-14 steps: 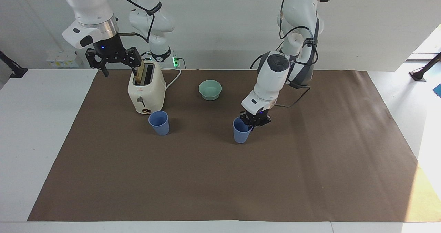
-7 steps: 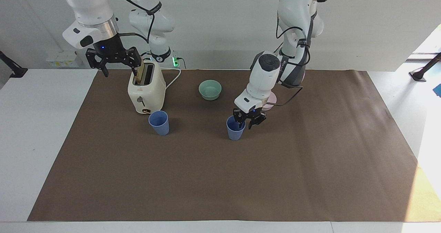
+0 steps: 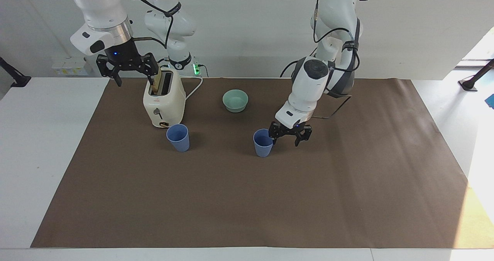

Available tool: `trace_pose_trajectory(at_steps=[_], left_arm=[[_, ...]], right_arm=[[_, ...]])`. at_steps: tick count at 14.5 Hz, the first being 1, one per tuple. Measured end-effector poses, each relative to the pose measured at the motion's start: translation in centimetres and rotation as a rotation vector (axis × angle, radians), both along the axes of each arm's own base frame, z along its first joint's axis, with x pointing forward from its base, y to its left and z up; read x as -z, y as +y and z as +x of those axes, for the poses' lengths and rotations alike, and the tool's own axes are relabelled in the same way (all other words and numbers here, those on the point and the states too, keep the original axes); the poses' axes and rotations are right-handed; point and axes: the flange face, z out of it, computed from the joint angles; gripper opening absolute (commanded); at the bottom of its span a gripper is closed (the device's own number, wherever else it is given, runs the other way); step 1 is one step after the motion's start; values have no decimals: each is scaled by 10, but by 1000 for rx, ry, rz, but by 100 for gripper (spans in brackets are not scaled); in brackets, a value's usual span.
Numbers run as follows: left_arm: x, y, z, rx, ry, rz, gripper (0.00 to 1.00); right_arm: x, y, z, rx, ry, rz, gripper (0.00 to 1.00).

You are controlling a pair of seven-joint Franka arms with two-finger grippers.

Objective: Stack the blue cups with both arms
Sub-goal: 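Release the cup upright and withdraw the left gripper while the right gripper reaches, then grasp the other blue cup with the right gripper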

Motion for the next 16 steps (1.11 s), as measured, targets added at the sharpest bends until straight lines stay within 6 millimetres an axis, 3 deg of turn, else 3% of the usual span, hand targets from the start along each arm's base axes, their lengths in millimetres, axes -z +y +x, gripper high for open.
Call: trace_pose_trajectory(at_steps=[4,7,9,13,16], left_arm=[[-63,91,0,65,5,17,100],[-120,144,-4,94,9,26,100],[-147,172,-2,91,3,49,100],[-166,221,-2,108,16,66,100],[-162,247,-4,101,53,69,100]], right_arm=[[46,-3,11,1,-24,4,100],[108,-2,20,-9,-27,14,100],[150,0,28,-17,-14,28,100],[205,22,35,-58,15,49,100],[223,25,34,-65,21,54,100]])
